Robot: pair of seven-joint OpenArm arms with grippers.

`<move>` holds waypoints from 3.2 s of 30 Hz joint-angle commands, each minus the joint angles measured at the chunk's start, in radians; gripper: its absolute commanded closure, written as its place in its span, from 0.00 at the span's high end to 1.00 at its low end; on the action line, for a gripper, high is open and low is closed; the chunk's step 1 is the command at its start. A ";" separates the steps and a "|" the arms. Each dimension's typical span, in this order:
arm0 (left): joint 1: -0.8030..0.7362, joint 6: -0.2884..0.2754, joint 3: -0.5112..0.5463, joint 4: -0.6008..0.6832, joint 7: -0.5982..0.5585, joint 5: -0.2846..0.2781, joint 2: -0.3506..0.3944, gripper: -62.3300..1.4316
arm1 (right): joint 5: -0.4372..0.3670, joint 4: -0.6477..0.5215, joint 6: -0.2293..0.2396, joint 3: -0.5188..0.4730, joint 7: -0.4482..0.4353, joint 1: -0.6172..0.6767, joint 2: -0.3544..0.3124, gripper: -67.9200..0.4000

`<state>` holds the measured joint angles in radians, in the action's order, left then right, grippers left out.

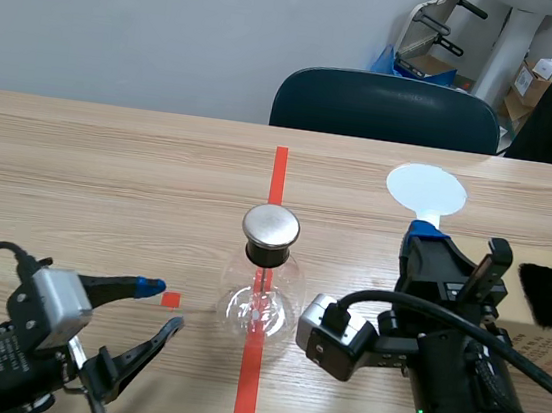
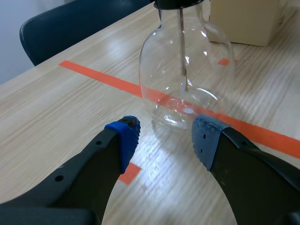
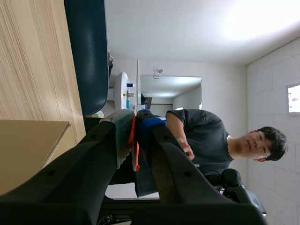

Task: Do the electroscope experiment

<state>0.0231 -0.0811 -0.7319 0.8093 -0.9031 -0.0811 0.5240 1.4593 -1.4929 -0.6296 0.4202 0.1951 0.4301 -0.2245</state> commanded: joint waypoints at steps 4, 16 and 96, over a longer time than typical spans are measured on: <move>-0.052 -0.011 0.005 0.045 -0.055 -0.049 0.048 0.47 | -0.013 -0.014 -0.071 -0.011 -0.023 -0.006 -0.005 0.03; -0.212 -0.072 0.005 0.338 -0.051 -0.219 0.286 0.47 | -0.172 -0.138 -0.153 -0.227 -0.346 0.166 -0.005 0.03; -0.558 0.124 0.005 0.716 -0.361 -0.294 0.704 0.80 | -0.232 0.188 -0.153 -0.499 -0.620 0.121 0.117 1.00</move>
<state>-0.5323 0.0448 -0.7307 1.5097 -1.2465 -0.3752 1.2327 1.2339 -1.2949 -0.7250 -0.0750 -0.4244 0.5522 -0.1024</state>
